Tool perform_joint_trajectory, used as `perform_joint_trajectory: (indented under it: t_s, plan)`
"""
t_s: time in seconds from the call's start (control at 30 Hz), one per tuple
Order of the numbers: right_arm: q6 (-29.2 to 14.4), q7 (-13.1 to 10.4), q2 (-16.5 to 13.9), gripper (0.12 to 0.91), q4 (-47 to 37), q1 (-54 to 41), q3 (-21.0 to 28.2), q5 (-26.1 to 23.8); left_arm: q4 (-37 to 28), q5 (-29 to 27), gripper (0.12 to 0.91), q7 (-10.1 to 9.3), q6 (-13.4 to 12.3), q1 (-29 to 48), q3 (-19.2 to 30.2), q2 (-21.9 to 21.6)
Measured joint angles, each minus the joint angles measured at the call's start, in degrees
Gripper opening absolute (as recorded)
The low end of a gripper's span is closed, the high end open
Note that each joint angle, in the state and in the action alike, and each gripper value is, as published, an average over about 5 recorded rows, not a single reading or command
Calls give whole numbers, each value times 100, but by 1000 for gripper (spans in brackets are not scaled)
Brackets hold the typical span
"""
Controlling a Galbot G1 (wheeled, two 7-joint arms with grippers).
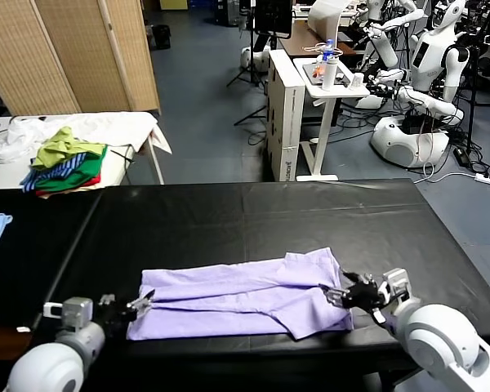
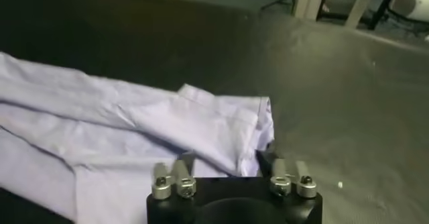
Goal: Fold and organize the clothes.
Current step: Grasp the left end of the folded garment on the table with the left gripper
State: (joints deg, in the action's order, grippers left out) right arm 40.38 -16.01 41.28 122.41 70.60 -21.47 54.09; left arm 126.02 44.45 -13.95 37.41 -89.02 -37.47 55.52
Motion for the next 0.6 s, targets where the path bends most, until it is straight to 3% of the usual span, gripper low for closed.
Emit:
perform_joint_trajectory:
  t_s: [0.17,0.4,0.6]
  plan:
    - [-284,3,405,907,-481,-309,166,-111,-251,42,906,76,-320,338,73,188]
    - [-559,-3,850,903,-1033,-629,354,-146,-689,-78,907,145,-417,650,285,398]
    - [-596,-26,1087,804,-1364,-732,415,-309,-938,-171,907,220,-450,772,429,499]
